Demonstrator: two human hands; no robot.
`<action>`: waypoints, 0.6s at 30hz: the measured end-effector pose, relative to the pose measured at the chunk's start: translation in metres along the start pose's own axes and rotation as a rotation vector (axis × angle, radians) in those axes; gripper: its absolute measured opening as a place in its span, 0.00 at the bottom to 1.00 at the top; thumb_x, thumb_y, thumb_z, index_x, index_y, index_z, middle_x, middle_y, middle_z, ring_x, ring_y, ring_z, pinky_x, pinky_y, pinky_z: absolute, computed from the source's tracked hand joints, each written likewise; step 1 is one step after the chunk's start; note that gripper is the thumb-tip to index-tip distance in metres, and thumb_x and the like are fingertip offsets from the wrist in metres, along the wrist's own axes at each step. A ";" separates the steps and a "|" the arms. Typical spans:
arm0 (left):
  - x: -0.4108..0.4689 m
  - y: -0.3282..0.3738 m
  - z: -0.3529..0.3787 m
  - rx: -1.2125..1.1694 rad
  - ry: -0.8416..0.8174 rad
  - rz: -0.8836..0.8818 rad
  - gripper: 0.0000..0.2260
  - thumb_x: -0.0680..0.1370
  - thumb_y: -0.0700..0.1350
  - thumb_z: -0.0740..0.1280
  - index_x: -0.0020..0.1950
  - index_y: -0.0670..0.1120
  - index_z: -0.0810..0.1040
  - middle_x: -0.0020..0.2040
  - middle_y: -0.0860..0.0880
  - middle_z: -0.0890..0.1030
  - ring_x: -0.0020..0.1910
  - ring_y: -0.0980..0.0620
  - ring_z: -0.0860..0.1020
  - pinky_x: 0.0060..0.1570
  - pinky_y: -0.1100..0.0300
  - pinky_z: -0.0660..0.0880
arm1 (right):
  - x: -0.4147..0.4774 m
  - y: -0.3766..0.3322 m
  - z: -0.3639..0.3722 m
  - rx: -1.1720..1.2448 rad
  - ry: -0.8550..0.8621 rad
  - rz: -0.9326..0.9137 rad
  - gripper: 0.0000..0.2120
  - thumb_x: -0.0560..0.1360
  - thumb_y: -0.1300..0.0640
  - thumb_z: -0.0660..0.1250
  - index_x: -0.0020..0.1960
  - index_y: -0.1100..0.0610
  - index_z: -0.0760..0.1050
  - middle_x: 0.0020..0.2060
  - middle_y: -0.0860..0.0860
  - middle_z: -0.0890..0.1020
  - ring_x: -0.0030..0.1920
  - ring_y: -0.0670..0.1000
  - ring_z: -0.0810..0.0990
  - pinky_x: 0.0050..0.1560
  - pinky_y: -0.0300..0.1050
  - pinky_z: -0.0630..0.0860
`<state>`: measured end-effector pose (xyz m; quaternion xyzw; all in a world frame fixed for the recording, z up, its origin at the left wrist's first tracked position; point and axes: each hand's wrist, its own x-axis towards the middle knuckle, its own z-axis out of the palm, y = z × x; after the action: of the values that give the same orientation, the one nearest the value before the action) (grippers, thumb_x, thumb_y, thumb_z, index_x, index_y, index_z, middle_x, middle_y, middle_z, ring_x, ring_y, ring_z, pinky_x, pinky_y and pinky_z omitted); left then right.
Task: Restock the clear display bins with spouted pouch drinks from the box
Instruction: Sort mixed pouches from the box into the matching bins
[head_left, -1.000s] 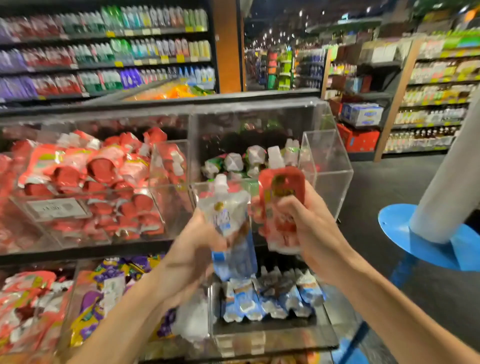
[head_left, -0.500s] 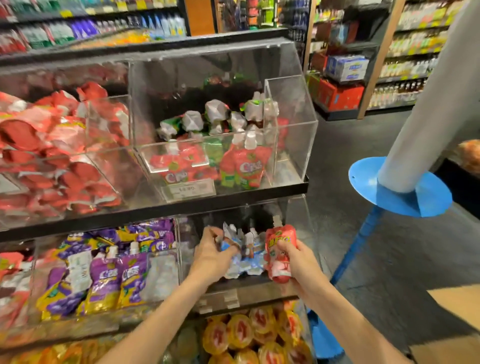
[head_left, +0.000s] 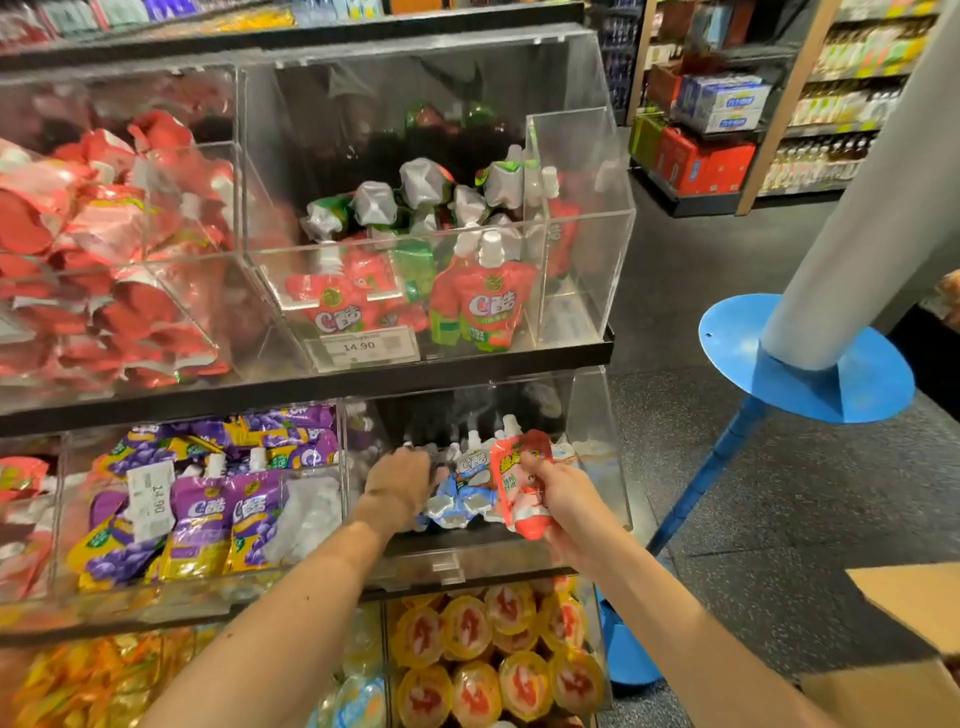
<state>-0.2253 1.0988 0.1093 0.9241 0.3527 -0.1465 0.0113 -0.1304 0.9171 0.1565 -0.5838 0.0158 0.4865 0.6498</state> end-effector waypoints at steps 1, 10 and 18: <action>0.001 -0.003 -0.001 -0.041 -0.020 0.007 0.16 0.84 0.53 0.59 0.61 0.42 0.77 0.59 0.43 0.80 0.59 0.42 0.79 0.57 0.51 0.75 | 0.001 -0.001 0.001 -0.007 -0.007 0.003 0.10 0.82 0.57 0.62 0.53 0.65 0.74 0.33 0.58 0.82 0.32 0.55 0.82 0.38 0.50 0.80; -0.047 0.001 -0.027 -0.787 0.219 -0.054 0.10 0.82 0.45 0.64 0.61 0.53 0.80 0.54 0.50 0.84 0.52 0.50 0.81 0.53 0.54 0.78 | 0.005 0.001 0.015 -0.091 -0.133 0.044 0.14 0.81 0.53 0.65 0.60 0.63 0.73 0.43 0.56 0.82 0.33 0.51 0.81 0.30 0.41 0.76; -0.174 -0.030 -0.040 -1.457 0.459 -0.090 0.28 0.67 0.47 0.78 0.64 0.60 0.74 0.55 0.55 0.82 0.46 0.50 0.83 0.45 0.54 0.82 | -0.027 0.026 0.099 -0.287 -0.408 -0.205 0.12 0.79 0.58 0.67 0.58 0.63 0.80 0.50 0.62 0.85 0.46 0.58 0.83 0.49 0.54 0.80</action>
<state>-0.3576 1.0139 0.1986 0.6752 0.3910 0.3183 0.5384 -0.2154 0.9729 0.1844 -0.5584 -0.2436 0.5231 0.5959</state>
